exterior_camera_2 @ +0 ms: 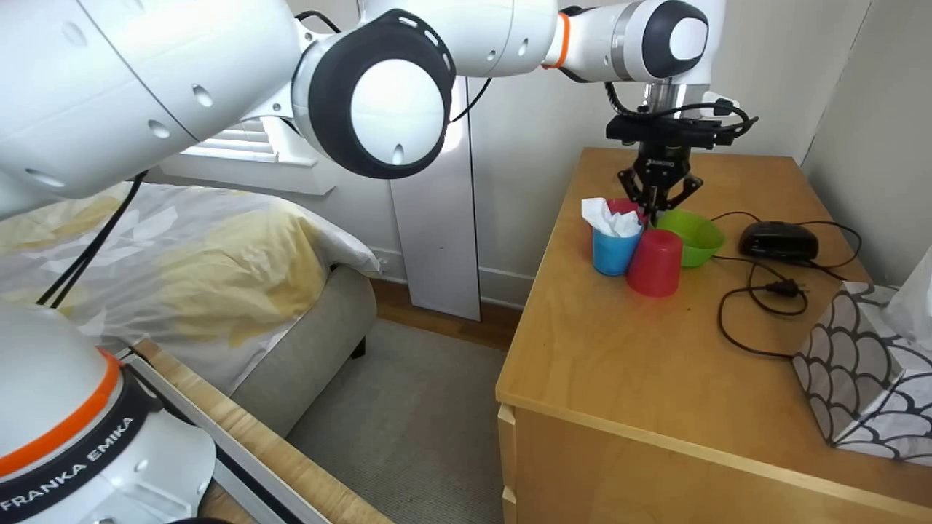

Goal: Move the pink and green bowls to the left

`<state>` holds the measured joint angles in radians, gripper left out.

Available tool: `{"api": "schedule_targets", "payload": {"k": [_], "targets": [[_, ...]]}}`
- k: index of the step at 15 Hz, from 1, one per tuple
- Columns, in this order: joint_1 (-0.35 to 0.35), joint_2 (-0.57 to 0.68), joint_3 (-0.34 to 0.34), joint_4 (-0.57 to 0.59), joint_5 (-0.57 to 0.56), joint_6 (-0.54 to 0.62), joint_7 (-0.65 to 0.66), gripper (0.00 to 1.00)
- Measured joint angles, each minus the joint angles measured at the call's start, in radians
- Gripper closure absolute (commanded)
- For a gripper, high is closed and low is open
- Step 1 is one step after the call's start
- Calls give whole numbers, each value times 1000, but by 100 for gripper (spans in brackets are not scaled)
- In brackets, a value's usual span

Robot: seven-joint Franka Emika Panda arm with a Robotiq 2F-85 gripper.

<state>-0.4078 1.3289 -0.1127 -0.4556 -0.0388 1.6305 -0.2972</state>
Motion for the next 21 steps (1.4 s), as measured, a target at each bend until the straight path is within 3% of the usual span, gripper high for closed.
{"api": "schedule_targets", "payload": {"k": [10, 12, 17, 21], "targets": [[15, -6, -29, 1, -60, -205, 37, 98], [18, -6, -29, 6, -68, -177, 38, 98], [27, -4, -24, 5, -72, 36, 24, 98], [33, -2, -19, 2, -71, 67, 19, 98]]}}
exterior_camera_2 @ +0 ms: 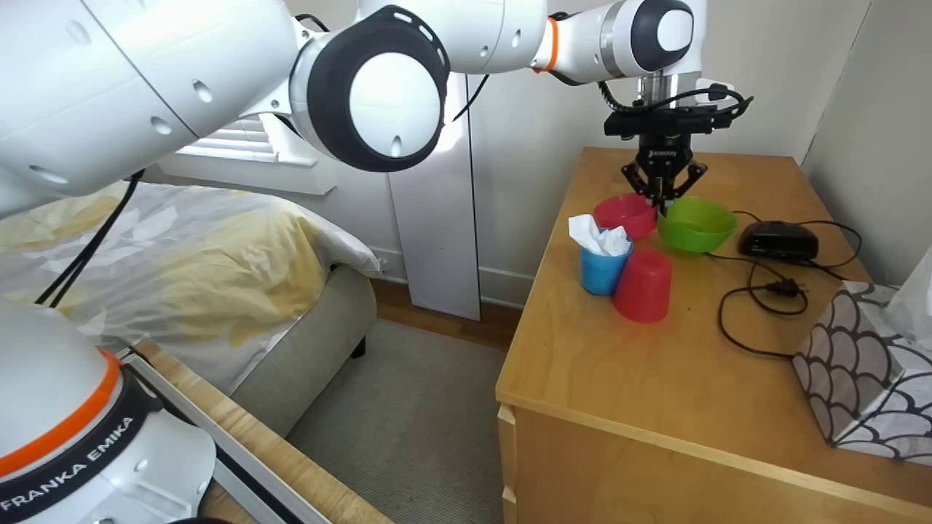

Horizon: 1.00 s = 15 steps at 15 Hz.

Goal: Move the pink and green bowls to the left

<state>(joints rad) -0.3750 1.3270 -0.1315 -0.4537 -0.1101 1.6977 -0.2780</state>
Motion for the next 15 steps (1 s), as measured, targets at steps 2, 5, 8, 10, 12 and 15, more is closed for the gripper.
{"api": "schedule_targets", "payload": {"k": [2, 5, 8, 10, 12, 15], "targets": [[1, 0, 6, 0, 7, 0, 5, 98], [-1, 1, 34, -1, 48, -3, 39, 98], [-1, 3, 65, -2, 86, -6, 75, 98], [0, 5, 73, -1, 92, -6, 95, 98], [-1, 5, 73, -1, 94, -6, 112, 66], [0, 12, 73, -2, 94, -7, 136, 45]]}}
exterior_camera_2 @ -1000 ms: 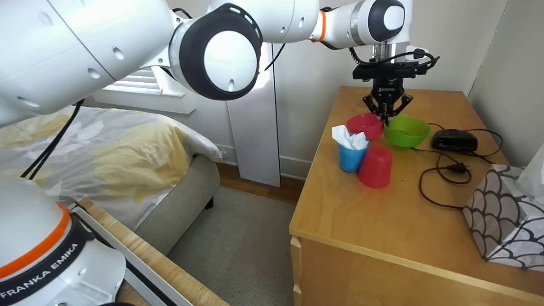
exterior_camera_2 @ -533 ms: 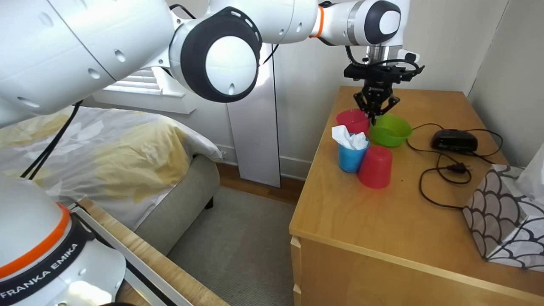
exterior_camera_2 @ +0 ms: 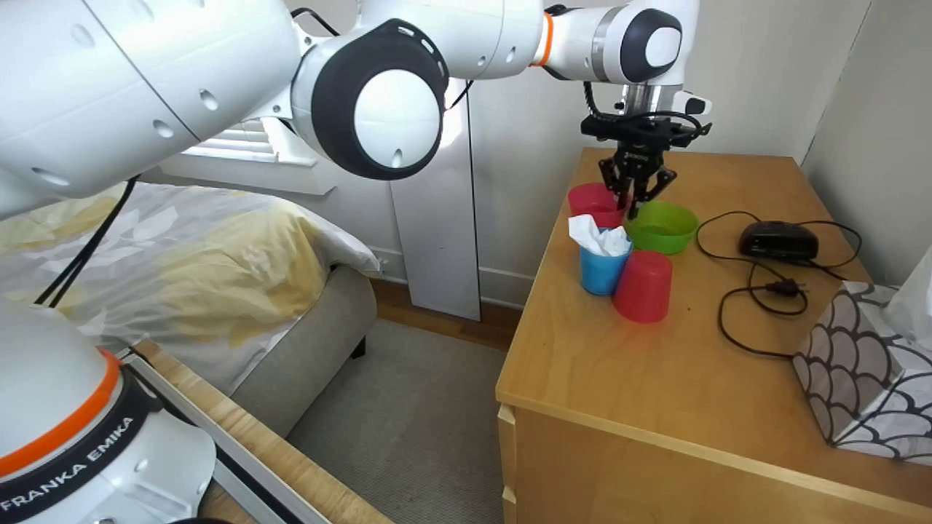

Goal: Move the pink and green bowls to the left

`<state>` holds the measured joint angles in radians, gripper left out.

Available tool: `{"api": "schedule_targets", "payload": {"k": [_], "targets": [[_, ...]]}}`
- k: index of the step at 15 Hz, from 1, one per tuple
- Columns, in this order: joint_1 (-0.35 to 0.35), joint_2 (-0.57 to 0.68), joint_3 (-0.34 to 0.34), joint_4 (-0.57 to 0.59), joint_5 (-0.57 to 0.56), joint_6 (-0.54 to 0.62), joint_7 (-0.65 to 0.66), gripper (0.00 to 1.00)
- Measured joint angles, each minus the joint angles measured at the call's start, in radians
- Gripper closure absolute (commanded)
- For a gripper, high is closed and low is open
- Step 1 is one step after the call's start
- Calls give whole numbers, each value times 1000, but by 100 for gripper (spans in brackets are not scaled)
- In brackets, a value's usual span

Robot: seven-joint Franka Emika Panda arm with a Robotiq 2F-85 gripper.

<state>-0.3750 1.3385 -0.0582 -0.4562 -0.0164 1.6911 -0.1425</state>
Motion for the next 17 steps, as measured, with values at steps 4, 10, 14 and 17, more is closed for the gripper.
{"api": "schedule_targets", "payload": {"k": [4, 10, 14, 17], "targets": [[8, 7, -2, 3, -2, 0, 3, 16], [43, -44, -12, 11, -8, -6, 3, 0], [48, -88, -31, 11, -17, -18, 2, 0], [46, -96, -40, 11, -24, -18, 2, 0]]}}
